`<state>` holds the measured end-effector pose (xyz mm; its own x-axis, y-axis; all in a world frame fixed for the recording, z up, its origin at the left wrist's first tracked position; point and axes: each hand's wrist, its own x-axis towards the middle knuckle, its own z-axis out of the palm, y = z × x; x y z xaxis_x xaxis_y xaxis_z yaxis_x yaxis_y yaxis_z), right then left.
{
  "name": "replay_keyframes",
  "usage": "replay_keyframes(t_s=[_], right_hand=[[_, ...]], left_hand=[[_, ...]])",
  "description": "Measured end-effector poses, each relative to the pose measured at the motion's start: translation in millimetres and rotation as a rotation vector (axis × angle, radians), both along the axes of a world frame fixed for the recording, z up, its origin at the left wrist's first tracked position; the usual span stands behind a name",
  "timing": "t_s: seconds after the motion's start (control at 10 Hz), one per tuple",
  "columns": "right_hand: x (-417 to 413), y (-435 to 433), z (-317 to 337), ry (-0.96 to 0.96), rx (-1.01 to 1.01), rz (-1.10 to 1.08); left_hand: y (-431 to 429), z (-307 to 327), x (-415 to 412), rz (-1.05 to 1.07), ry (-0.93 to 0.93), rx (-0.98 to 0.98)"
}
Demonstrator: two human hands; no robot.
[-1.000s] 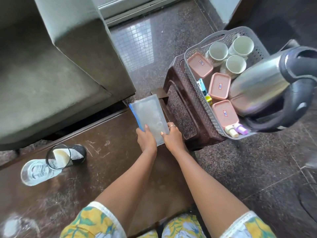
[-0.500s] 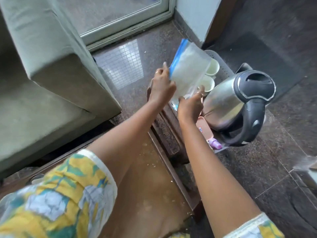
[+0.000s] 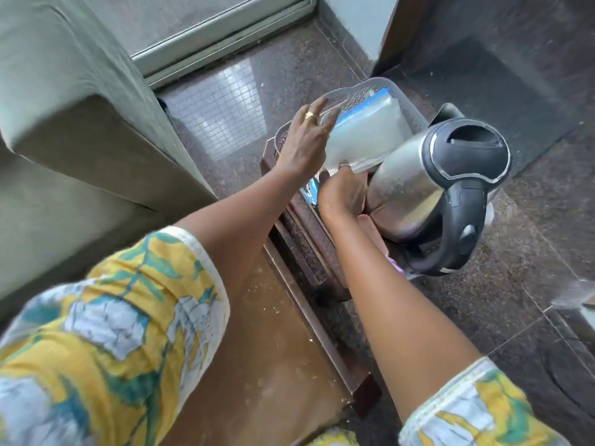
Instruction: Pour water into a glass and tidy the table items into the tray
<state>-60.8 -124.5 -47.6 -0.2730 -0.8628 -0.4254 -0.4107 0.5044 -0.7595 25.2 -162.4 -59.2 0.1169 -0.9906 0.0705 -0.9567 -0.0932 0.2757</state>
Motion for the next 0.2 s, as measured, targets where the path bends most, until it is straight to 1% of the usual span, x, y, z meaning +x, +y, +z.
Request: replay_keyframes(t_s=[0.1,0.2], right_hand=[[2.4,5.5,-3.9,-0.077,-0.048,-0.102],[-1.8,22.5,-6.5,-0.027,-0.171,-0.005]], left_hand=[[16.9,-0.1,0.5,-0.059,-0.027,0.046],[43.7,-3.2,-7.2,0.099,0.047,0.005]])
